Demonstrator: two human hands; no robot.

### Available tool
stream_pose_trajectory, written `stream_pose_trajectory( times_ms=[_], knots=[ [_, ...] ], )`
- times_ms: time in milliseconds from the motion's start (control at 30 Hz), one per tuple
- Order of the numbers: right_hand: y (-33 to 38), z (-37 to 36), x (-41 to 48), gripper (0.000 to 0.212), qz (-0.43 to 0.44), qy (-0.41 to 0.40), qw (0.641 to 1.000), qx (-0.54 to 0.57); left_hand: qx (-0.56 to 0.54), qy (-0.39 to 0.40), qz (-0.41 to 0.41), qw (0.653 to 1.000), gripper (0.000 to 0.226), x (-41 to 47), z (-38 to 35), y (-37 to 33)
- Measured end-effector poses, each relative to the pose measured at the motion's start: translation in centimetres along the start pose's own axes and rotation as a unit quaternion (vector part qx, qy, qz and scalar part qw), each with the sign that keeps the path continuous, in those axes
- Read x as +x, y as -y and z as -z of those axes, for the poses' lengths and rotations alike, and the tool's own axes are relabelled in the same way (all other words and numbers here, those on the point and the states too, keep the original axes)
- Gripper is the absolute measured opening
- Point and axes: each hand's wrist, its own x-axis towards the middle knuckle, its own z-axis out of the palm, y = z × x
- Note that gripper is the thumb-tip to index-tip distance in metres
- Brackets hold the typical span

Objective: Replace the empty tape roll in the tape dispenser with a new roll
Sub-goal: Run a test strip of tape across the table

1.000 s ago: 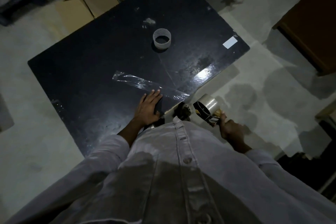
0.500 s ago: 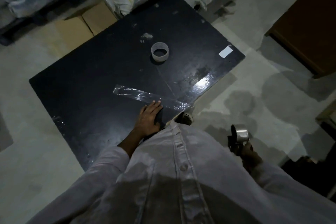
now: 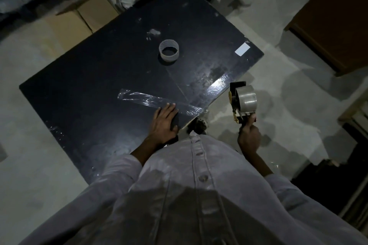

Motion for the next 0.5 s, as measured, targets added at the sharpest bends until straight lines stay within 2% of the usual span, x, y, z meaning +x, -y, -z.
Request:
stream_pose_trajectory(
  times_ms=[33,167,233,300,500],
  knots=[
    [0.6,0.0,-0.1,0.105,0.023,-0.017,1.000,-0.007,0.003,-0.009,0.005,1.000,0.085,0.0,0.1,0.1],
    [2.5,-0.1,0.5,0.112,0.085,-0.030,0.995,-0.051,0.000,-0.030,0.034,0.999,0.085,0.2,0.5,0.2],
    [4.0,-0.1,0.1,0.106,0.124,-0.033,0.989,-0.080,0.004,-0.045,0.047,0.998,0.081,0.2,0.9,0.1],
    [5.2,-0.1,-0.2,0.097,0.176,-0.038,0.978,-0.109,0.020,-0.078,0.063,0.995,0.078,0.2,1.4,0.1],
    [10.0,-0.7,0.3,0.087,0.292,-0.018,0.937,-0.192,0.034,-0.158,0.141,0.977,0.085,0.2,3.7,0.6]
  ],
)
